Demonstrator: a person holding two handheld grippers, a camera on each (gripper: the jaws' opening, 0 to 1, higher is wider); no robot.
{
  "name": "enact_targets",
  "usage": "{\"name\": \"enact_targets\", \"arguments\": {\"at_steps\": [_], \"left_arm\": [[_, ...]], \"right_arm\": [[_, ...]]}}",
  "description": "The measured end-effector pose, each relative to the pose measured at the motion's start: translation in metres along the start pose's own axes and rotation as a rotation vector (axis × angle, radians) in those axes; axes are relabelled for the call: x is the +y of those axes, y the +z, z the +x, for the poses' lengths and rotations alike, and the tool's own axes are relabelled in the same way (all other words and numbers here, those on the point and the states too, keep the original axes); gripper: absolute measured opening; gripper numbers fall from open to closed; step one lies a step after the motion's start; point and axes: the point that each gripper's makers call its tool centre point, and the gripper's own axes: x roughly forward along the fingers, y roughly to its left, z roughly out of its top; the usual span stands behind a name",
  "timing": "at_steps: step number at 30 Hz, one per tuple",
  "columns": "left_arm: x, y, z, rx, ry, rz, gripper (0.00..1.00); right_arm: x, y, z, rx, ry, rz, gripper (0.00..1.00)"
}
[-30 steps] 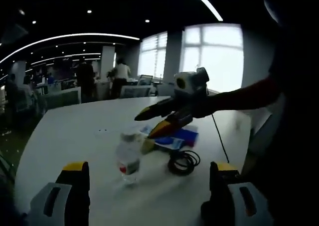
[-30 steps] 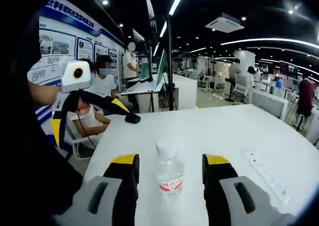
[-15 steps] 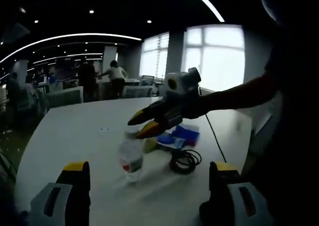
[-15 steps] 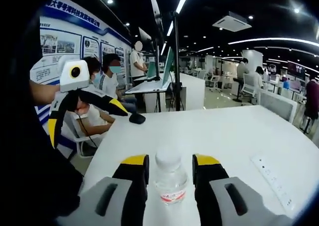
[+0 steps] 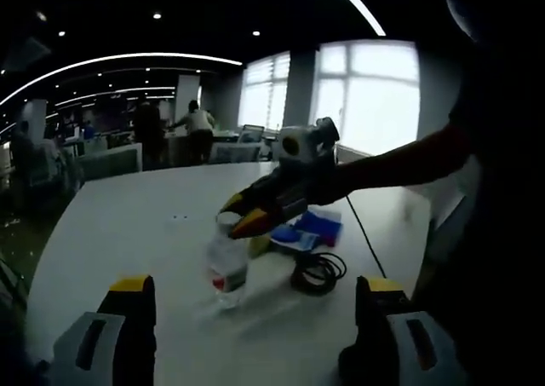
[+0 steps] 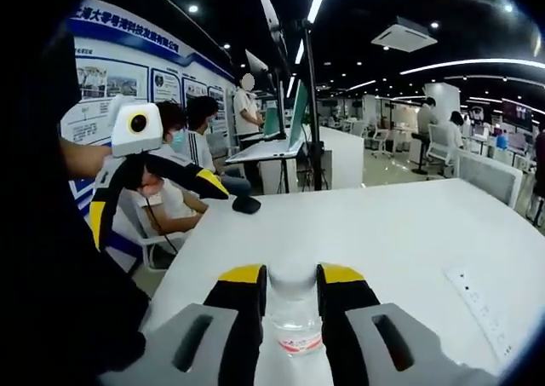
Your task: Arrange the tabletop items into an orderly group along one side of the table until the central work area is clear of visible clutter.
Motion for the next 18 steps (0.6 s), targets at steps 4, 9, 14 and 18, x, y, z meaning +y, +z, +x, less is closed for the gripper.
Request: {"name": "enact_targets", "arguments": {"at_steps": [4, 9, 14, 18], "left_arm": [[0.0019, -0.0014, 0.0013, 0.007, -0.001, -0.003, 0.96], [0.0026, -0.0052, 0.0041, 0.02, -0.005, -0.005, 0.96], [0.0012, -0.0056, 0.0046, 0.019, -0.011, -0.003, 0.95], [0.0023, -0.0044, 0.0038, 0.011, -0.007, -0.005, 0.95]], "right_arm": [[0.0009, 0.0005, -0.0001, -0.019, 0.014, 0.013, 0.19], [0.0014, 0.0014, 0.0, -0.026, 0.016, 0.022, 0.18], [0.0016, 0.0015, -0.0008, -0.027, 0.013, 0.044, 0.17], [0.0002, 0.0022, -0.0014, -0.016, -0.005, 0.062, 0.16]]}}
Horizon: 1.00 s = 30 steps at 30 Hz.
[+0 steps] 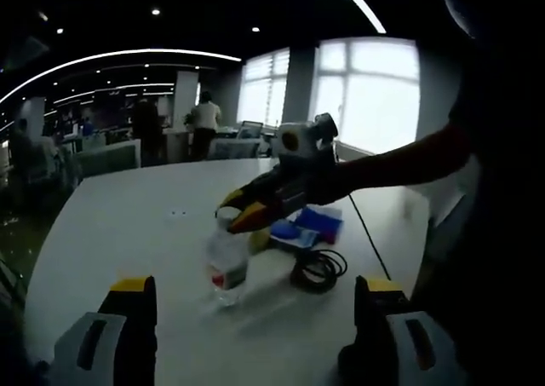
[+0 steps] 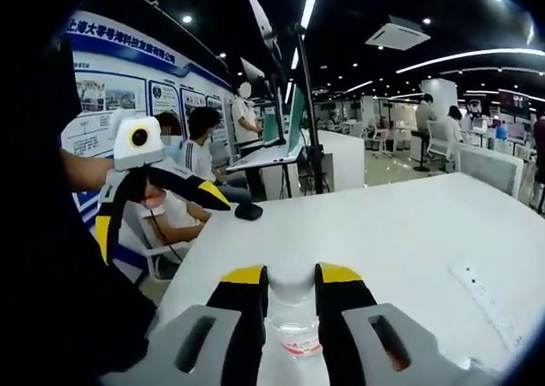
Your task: Arrange the tabletop items into an orderly group along one side of the table until the central work area is clear of visible clutter.
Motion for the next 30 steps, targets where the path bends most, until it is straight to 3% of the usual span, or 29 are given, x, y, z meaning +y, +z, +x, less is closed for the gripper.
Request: {"name": "enact_targets", "arguments": {"at_steps": [7, 21, 30], "left_arm": [[0.0, 0.003, -0.002, -0.015, 0.004, 0.003, 0.95], [0.002, 0.001, -0.002, -0.028, -0.013, 0.006, 0.95], [0.002, 0.004, -0.001, -0.043, -0.024, 0.015, 0.95]], "right_arm": [[0.004, -0.002, -0.003, 0.012, -0.031, -0.002, 0.15], [-0.001, 0.002, -0.016, -0.016, -0.13, 0.112, 0.15], [-0.034, 0.009, -0.02, 0.007, -0.366, 0.19, 0.15]]}}
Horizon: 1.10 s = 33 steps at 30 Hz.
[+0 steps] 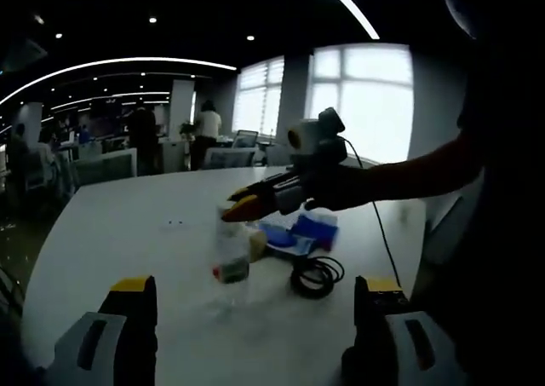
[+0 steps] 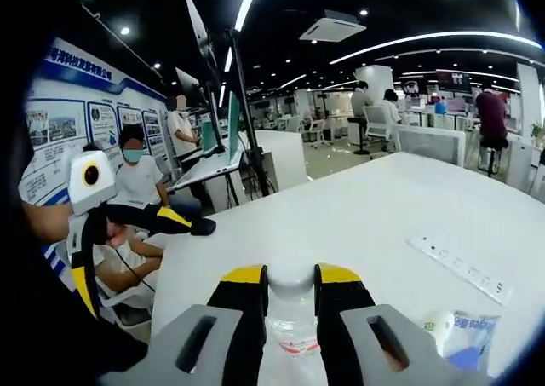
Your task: Arrange the tabletop items into an orderly group along one side of the table until the central work area is clear of visible clutter.
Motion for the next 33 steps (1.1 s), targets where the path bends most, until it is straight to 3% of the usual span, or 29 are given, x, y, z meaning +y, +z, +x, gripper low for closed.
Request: {"name": "enact_targets", "arguments": {"at_steps": [4, 5, 9, 13, 25, 33], "left_arm": [[0.0, -0.002, 0.0, 0.007, 0.003, 0.004, 0.94], [0.0, -0.003, 0.0, 0.006, 0.007, 0.002, 0.94], [0.001, -0.003, -0.001, 0.001, 0.016, -0.009, 0.94], [0.003, -0.007, 0.0, 0.01, 0.02, -0.011, 0.93], [0.006, -0.012, 0.001, 0.02, 0.038, -0.011, 0.93], [0.006, -0.016, 0.003, 0.037, 0.033, -0.003, 0.92]], "right_arm": [[-0.008, 0.009, 0.002, 0.0, -0.097, -0.003, 0.15], [-0.02, 0.01, 0.004, -0.005, -0.147, 0.006, 0.15], [-0.026, 0.014, 0.012, 0.006, -0.214, -0.029, 0.15], [-0.036, 0.019, 0.019, 0.006, -0.319, 0.0, 0.15], [-0.052, 0.021, 0.036, 0.014, -0.514, 0.111, 0.15], [-0.052, 0.018, 0.041, 0.021, -0.584, 0.117, 0.15]]}}
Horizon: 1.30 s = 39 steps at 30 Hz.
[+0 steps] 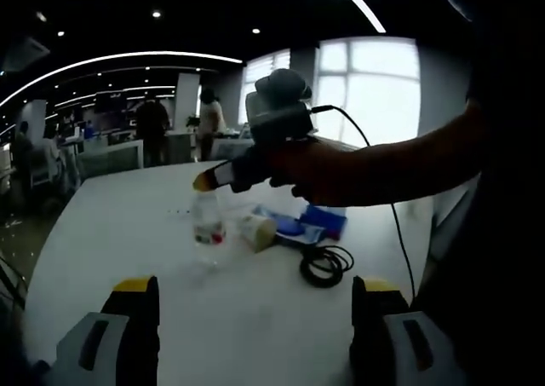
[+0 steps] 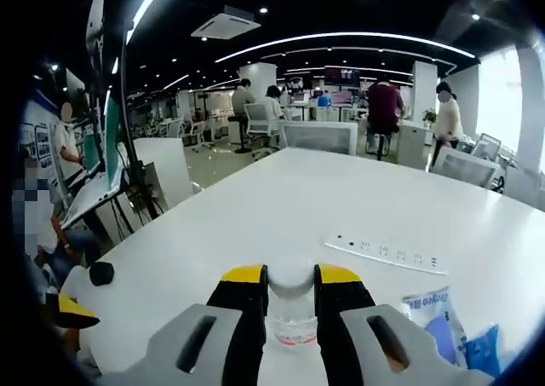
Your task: Arrange the tabletop items into an orderly group along one side of the table until the central work area is clear of visible clutter.
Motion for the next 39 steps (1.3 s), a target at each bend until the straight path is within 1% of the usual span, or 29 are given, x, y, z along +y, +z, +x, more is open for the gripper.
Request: {"name": "enact_targets", "arguments": {"at_steps": [4, 5, 6, 10, 13, 16, 20, 24, 26, 27, 28, 29, 32, 34, 37, 39], "left_arm": [[0.0, -0.002, 0.0, 0.005, 0.0, -0.001, 0.92], [0.001, -0.002, -0.001, 0.006, 0.003, -0.002, 0.92], [0.001, -0.003, -0.001, 0.006, 0.004, -0.003, 0.92], [0.003, -0.005, -0.003, 0.007, 0.01, -0.008, 0.92], [0.003, -0.007, -0.003, 0.008, 0.014, -0.013, 0.92], [0.001, -0.009, -0.003, 0.022, 0.012, -0.006, 0.92], [0.0, -0.007, -0.004, 0.023, 0.019, 0.004, 0.92], [0.002, -0.004, -0.005, 0.001, 0.037, -0.011, 0.92], [0.002, -0.005, -0.006, 0.002, 0.04, -0.014, 0.92], [0.002, -0.005, -0.006, 0.002, 0.042, -0.014, 0.92], [0.002, -0.005, -0.006, 0.002, 0.043, -0.015, 0.92], [0.002, -0.006, -0.006, 0.002, 0.043, -0.016, 0.92], [0.001, -0.005, -0.005, 0.0, 0.042, -0.018, 0.92], [0.0, -0.004, -0.004, 0.004, 0.041, -0.019, 0.92], [-0.002, -0.001, -0.002, 0.006, 0.039, -0.007, 0.92], [-0.003, 0.002, -0.001, 0.006, 0.04, -0.007, 0.92]], "right_arm": [[0.003, -0.006, 0.002, 0.008, -0.004, -0.001, 0.15], [0.005, -0.003, 0.0, -0.017, 0.003, -0.02, 0.15], [0.006, -0.008, -0.005, 0.004, -0.002, -0.024, 0.15], [0.006, -0.005, -0.003, -0.005, -0.011, -0.031, 0.16], [0.001, -0.006, -0.004, -0.006, -0.024, -0.007, 0.17], [-0.006, -0.007, -0.005, -0.011, -0.038, 0.046, 0.17], [-0.003, -0.008, -0.006, -0.012, -0.039, 0.04, 0.18], [0.0, -0.009, -0.006, -0.01, -0.034, 0.006, 0.18], [0.0, -0.01, -0.006, -0.003, -0.034, -0.009, 0.18], [0.001, -0.01, -0.007, -0.006, -0.025, -0.008, 0.18], [0.002, -0.008, -0.007, -0.027, -0.014, -0.007, 0.19], [0.0, -0.011, -0.009, -0.017, -0.008, -0.01, 0.18], [0.0, -0.009, -0.014, -0.038, 0.013, -0.003, 0.21], [-0.002, -0.003, -0.017, -0.064, 0.01, -0.011, 0.25], [-0.006, -0.001, -0.022, -0.064, 0.009, -0.002, 0.26], [-0.01, 0.001, -0.029, -0.077, 0.006, 0.013, 0.27]]}}
